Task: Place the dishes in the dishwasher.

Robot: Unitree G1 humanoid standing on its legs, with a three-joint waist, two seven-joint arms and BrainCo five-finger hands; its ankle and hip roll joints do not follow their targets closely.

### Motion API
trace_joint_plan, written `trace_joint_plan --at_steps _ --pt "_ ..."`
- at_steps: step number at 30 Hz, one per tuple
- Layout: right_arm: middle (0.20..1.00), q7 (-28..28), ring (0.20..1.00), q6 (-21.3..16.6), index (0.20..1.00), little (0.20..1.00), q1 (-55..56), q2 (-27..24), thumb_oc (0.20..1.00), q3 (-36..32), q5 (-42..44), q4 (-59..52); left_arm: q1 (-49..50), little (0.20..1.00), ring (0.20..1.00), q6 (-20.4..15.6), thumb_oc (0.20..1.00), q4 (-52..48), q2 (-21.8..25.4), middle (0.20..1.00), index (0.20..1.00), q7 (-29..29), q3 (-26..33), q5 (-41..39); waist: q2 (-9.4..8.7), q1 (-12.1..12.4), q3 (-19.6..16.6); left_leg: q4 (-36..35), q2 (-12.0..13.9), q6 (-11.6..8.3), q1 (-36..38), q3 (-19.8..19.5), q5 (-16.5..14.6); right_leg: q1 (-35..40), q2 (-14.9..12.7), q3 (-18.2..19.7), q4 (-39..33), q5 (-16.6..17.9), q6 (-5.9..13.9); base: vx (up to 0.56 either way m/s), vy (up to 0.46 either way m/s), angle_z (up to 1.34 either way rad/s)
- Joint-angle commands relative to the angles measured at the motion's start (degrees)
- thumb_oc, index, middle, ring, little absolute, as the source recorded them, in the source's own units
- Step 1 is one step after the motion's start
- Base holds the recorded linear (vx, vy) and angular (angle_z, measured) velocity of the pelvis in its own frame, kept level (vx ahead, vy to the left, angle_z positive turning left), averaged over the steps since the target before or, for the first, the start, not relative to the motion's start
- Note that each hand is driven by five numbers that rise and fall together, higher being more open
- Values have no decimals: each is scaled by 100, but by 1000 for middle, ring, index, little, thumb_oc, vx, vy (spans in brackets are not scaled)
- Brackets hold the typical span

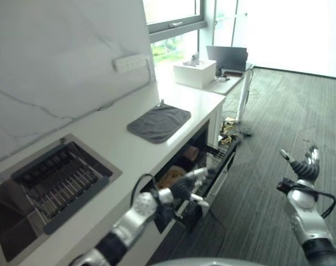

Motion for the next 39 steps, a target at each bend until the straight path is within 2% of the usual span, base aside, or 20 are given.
trace_joint_plan --at_steps 1,4,5,7,8,11,12,15,16,19,21,27,29,30,32,39 --pt "1000 628 1000 -456 1000 1000 -624 18 1000 -260 859 -282 -168 1000 1000 424 1000 444 11 1000 1000 401 332 378 -216 25 570 118 281 27 184 76 -308 198 -55 -353 526 -632 -308 19 15 -20" --pt "1000 775 1000 -505 1000 1000 -571 112 1000 -326 1348 -217 -49 1000 1000 397 1000 1679 -293 1000 1000 843 630 528 -210 -4 569 120 277 19 181 98 -304 187 -78 -333 565 -668 -317 48 32 -10" --pt "1000 776 1000 -562 1000 1000 -490 218 1000 -416 1682 -103 74 1000 1000 513 1000 2434 -421 1000 1000 1221 936 556 -207 37 563 128 285 17 162 64 -305 188 -98 -357 676 -767 -337 79 38 13" --pt "1000 793 1000 -595 1000 1000 -386 374 1000 -536 2150 53 273 1000 1000 653 1000 3277 -475 1000 1000 1752 1275 571 -206 140 601 186 300 36 113 -59 -301 171 -94 -404 969 -960 -404 75 18 17" --pt "1000 806 1000 -669 1000 1000 -343 465 1000 -554 2375 173 358 1000 1000 678 1000 3617 -452 1000 1000 1843 1484 656 -213 194 623 257 302 58 73 -141 -323 151 -77 -419 1159 -1073 -448 69 -13 13" --pt "1000 955 1000 -772 1000 1000 -202 753 1000 -526 2813 447 517 1000 1000 783 1000 4180 -407 1000 1000 2237 2015 510 -239 329 703 596 243 142 -92 -442 -464 72 -40 -442 1627 -1346 -568 119 4 39" --pt "1000 1232 1000 -817 1000 1000 -194 986 1000 -411 2998 853 702 1000 1000 667 1000 4401 -428 1000 1000 2505 2587 197 -114 557 897 1022 136 175 -434 -853 -535 -77 -101 -545 2234 -1630 -703 169 145 34" --pt "1000 1353 1000 -783 1000 1000 -341 1009 1000 -364 3140 1076 863 1000 1000 695 1000 4373 -497 1000 1000 2562 2619 66 -13 704 990 1125 21 180 -585 -1030 -544 -145 -178 -634 2384 -1709 -736 64 189 61" --pt "1000 1457 1000 -821 1000 1000 -580 976 1000 -323 3428 1260 965 1000 1000 556 1000 4406 -554 1000 1000 2551 2676 -66 102 861 1149 1345 -94 200 -869 -1216 -587 -377 -236 -681 2733 -1839 -802 9 258 28" --pt "1000 1565 1000 -878 1000 1000 -899 957 1000 -238 3969 1432 851 1000 1000 462 1000 4396 -557 1000 1000 2577 2669 -468 172 1007 1347 1655 -175 218 -1308 -1383 -644 -805 -318 -684 3171 -1949 -854 -161 164 19" --pt "1000 1892 1000 -744 1000 1000 -1287 1039 1000 -187 4538 1839 702 1000 1000 368 1000 4434 -569 1000 1000 2605 2676 -672 224 1164 1548 1897 -255 252 -1626 -1519 -672 -1149 -395 -690 3517 -1992 -897 -189 72 12" --pt "1000 2523 1000 -214 1000 1000 -2121 1170 1000 65 4931 2203 518 1000 1000 249 1000 4417 -463 1000 1000 2504 2646 -817 300 1430 1877 2210 -452 316 -1995 -1691 -698 -1520 -551 -728 4047 -2075 -934 -63 48 13" --pt "1000 3165 1000 217 1000 1000 -2570 1190 1000 213 4995 2169 458 1000 1000 222 1000 4392 -367 1000 1000 2332 2680 -819 343 1568 2071 2390 -592 362 -2185 -1753 -753 -1658 -679 -763 4281 -2152 -921 -54 86 10" --pt "1000 3206 1000 247 1000 1000 -2613 1182 1000 229 4958 2155 458 1000 1000 236 1000 4386 -354 1000 1000 2319 2684 -820 347 1586 2090 2398 -608 367 -2200 -1762 -754 -1664 -685 -769 4287 -2152 -920 -34 74 13" --pt "1000 3731 1000 761 1000 1000 -3060 976 1000 492 4536 2099 472 1000 1000 368 1000 4391 -199 1000 1000 2151 2814 -738 337 1777 2220 2407 -679 412 -2293 -1821 -734 -1688 -737 -887 4314 -2145 -900 -13 23 7" --pt "1000 3857 1000 1056 1000 1000 -3596 710 1000 787 4234 2153 515 1000 1000 416 1000 4383 -23 1000 1000 1956 2921 -512 321 2044 2314 2444 -690 442 -2416 -1908 -712 -1676 -791 -1064 4336 -2147 -889 18 -3 13"
